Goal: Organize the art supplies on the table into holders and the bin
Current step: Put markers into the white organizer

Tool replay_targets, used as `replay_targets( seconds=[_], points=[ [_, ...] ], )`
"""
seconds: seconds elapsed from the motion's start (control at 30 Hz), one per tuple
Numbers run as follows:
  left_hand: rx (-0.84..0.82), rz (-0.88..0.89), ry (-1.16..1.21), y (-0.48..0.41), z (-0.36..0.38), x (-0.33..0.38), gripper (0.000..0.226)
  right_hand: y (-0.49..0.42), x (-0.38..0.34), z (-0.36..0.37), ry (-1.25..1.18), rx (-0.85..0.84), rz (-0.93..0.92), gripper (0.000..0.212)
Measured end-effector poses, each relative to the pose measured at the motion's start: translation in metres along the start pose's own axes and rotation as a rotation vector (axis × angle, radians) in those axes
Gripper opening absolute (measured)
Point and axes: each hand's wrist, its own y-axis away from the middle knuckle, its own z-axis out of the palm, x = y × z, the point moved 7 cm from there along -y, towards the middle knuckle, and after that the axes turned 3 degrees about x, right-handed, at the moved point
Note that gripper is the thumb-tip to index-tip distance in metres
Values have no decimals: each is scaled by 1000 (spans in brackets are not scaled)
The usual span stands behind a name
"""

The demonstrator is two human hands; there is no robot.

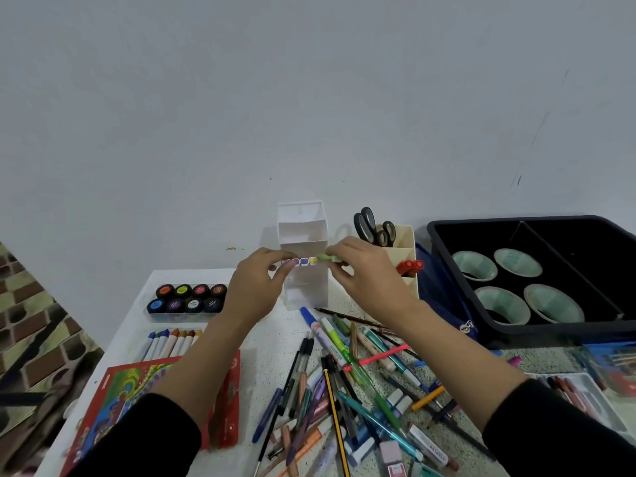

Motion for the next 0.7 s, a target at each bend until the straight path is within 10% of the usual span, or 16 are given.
replay_targets(
  seconds=[0.7],
  points=[
    [48,17,-96,2,0,5,23,-20,19,61,471,-255,-71,55]
  ],
)
